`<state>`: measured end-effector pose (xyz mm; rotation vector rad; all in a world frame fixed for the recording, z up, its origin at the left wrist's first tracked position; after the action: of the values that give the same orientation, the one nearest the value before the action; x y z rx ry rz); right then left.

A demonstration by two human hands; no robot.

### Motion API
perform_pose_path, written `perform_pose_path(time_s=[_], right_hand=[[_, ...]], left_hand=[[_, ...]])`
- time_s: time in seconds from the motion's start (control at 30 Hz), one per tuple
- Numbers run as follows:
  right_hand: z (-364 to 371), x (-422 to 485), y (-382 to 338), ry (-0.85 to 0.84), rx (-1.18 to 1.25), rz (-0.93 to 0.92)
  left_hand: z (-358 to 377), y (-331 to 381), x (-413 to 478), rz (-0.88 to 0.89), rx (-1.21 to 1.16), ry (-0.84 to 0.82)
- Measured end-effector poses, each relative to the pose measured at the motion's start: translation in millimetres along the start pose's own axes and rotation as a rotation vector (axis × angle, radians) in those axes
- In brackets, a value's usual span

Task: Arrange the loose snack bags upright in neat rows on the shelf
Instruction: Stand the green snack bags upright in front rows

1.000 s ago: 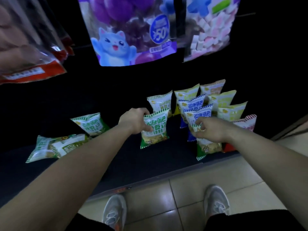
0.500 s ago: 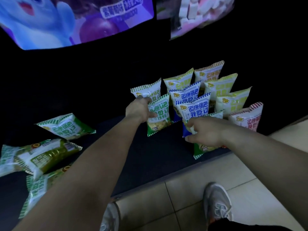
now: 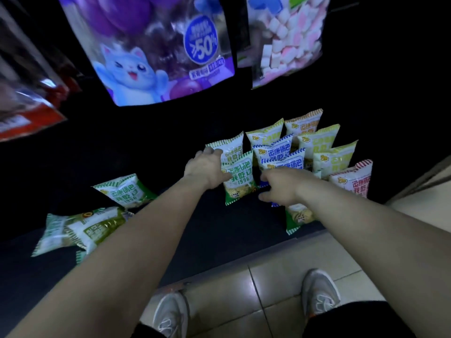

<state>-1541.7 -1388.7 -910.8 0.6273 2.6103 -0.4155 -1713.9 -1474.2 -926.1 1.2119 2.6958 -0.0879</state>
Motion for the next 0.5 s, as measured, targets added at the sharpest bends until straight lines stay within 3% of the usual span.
perform_pose_path(time_s=[0.2, 0.5], right_hand=[[-25.8, -30.7, -64.6, 0.153, 0.029, -0.119], [-15.5, -58.2, -199.7, 0.174, -0.142, -0.348]], left_hand=[[-46.9, -40.1, -114.8, -0.005, 0.011, -0.062], [-49.7, -179.4, -266.3, -0.175, -0.045, -0.139]])
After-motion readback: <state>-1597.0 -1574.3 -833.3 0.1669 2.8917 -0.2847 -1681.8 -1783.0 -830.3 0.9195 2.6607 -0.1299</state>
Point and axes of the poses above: each hand's wrist, its own x-axis towards the middle knuckle, its own z-axis out of the palm, y = z × x, the point moved 9 cm from there along x, towards the middle knuckle, and after that the axes turned 2 degrees about x, right-handed, at the moved point
